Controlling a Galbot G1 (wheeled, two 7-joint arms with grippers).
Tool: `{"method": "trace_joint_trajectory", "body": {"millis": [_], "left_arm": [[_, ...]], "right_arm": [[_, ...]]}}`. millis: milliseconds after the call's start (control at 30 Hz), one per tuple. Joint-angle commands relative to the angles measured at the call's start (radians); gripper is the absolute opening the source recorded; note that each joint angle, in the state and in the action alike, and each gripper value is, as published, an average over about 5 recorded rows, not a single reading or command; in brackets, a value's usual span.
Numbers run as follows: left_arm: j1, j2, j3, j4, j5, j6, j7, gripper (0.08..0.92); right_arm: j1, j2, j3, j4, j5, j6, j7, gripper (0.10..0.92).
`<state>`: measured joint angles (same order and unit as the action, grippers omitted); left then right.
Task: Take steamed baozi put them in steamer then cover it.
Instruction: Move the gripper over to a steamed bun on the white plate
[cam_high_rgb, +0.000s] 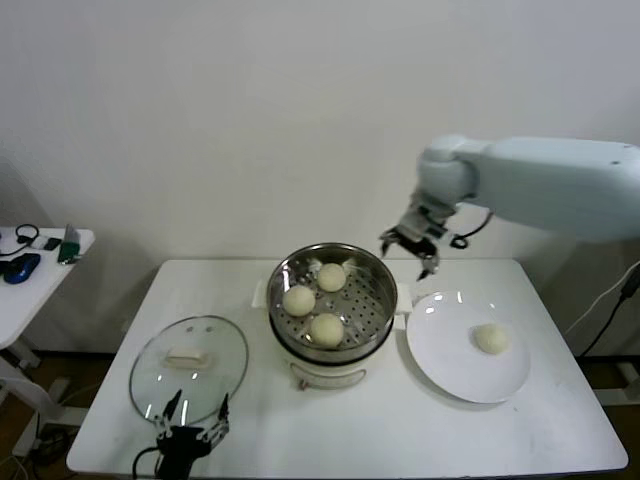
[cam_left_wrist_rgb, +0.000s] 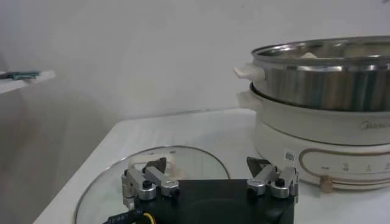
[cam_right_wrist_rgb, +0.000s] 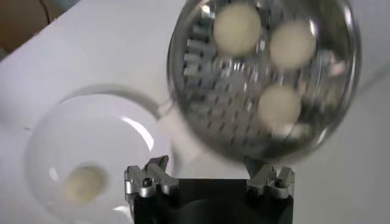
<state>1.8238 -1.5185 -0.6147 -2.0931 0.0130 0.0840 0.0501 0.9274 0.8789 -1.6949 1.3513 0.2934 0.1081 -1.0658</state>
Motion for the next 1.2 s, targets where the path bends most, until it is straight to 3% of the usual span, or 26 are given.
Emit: {"method": "trace_joint_trajectory", "body": {"millis": [33,233,533,1200], "left_arm": [[-0.004,-0.003,0.001,0.006,0.000,0.002,0.002,0.823],[-0.004,-0.010,-0.003,0.014,0.007,0.006,0.004,0.823],[0.010,-0.023,-0.009,0.021,0.024,0.005,0.005,0.823],[0.021,-0.024,-0.014,0.022,0.022,0.001,0.002,0.823]], "right_arm": [[-0.049,-0.306,-0.051,-0.128,0.052,-0.115,-0.043,0.823],[-0.402,-0.379,0.227,-0.196,-0.135,-0.131,-0.014,0.823],[-0.755,-0.318,0.533,-0.320,-0.265,-0.119,-0.004,0.823],[-0.843,-0.132,0.634,-0.450,-0.314,-0.116,0.038,0.823]]}}
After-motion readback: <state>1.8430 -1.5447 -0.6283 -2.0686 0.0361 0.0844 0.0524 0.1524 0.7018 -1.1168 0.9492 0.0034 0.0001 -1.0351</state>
